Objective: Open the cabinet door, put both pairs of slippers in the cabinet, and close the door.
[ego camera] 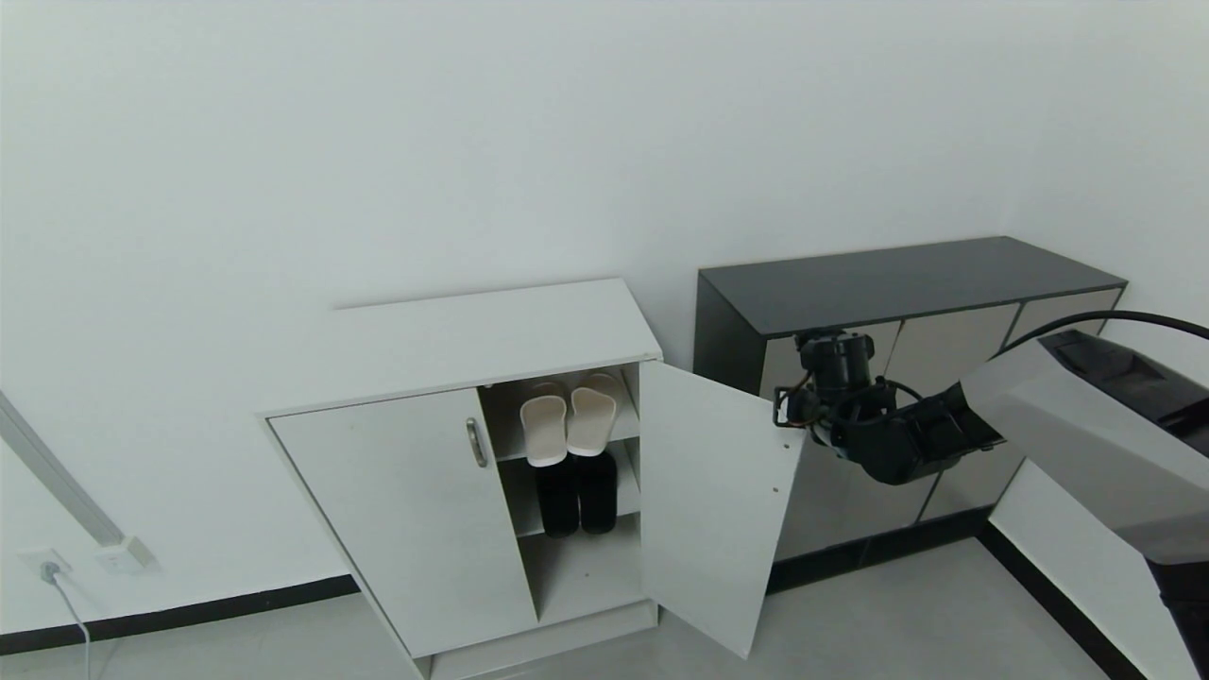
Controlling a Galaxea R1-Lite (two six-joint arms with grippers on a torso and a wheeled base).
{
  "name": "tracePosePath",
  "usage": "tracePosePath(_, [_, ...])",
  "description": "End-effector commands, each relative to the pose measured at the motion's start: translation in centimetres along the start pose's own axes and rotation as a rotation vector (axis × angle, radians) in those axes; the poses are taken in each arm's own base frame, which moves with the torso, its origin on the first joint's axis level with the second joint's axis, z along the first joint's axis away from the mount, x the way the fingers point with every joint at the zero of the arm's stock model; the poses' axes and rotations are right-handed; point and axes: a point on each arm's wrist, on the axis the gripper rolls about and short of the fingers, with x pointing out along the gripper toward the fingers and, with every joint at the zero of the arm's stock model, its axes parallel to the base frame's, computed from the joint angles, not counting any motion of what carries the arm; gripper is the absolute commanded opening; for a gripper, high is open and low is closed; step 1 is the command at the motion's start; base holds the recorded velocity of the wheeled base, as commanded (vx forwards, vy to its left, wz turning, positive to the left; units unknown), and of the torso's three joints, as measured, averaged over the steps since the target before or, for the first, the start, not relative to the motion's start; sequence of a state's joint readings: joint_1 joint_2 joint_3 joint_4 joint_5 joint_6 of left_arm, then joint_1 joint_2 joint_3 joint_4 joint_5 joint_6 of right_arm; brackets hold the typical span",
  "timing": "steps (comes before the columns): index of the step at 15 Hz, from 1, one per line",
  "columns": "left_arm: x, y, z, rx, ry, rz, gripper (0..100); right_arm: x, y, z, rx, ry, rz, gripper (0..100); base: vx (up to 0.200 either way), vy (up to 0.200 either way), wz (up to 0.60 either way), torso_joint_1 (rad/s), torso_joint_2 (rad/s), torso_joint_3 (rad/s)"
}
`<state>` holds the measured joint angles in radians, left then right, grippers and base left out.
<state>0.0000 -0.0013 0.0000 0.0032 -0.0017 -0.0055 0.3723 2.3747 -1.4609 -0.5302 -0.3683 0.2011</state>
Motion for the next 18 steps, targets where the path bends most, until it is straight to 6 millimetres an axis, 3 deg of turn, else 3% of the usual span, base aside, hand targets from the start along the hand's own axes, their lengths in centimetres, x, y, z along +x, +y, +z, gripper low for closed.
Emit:
tracePosePath(1, [0.0, 0.0, 0.0, -0.001, 0.001, 0.0, 0, -0.1, 0.1, 0.0, -0.001, 0.0, 0.002, 0, 0.0, 0.0, 0.0, 0.0, 0.0, 0.0])
tracePosePath(8, [0.0, 0.0, 0.0, -0.001, 0.001, -0.001, 0, -0.6, 0.5, -0.7, -0.021, 0.039, 0.009, 0, 0.0, 0.0, 0.0, 0.0, 0.0, 0.0])
tracePosePath(11, [0.0, 0.0, 0.0, -0.001, 0.001, -0.001, 0, -2.1, 1.5, -1.0, -0.039, 0.053, 0.037, 0, 0.0, 0.0, 0.0, 0.0, 0.0, 0.0])
tracePosePath(16, [0.0, 0.0, 0.0, -0.001, 0.001, -0.001, 0, -8.0, 6.5, -3.3, -0.114, 0.083, 0.188, 0, 0.0, 0.0, 0.0, 0.0, 0.0, 0.0])
tracePosePath(18, [0.0, 0.0, 0.0, -0.001, 0.001, -0.001, 0, -10.1, 7.5, -3.9, -0.136, 0.075, 0.239, 0, 0.0, 0.0, 0.0, 0.0, 0.0, 0.0])
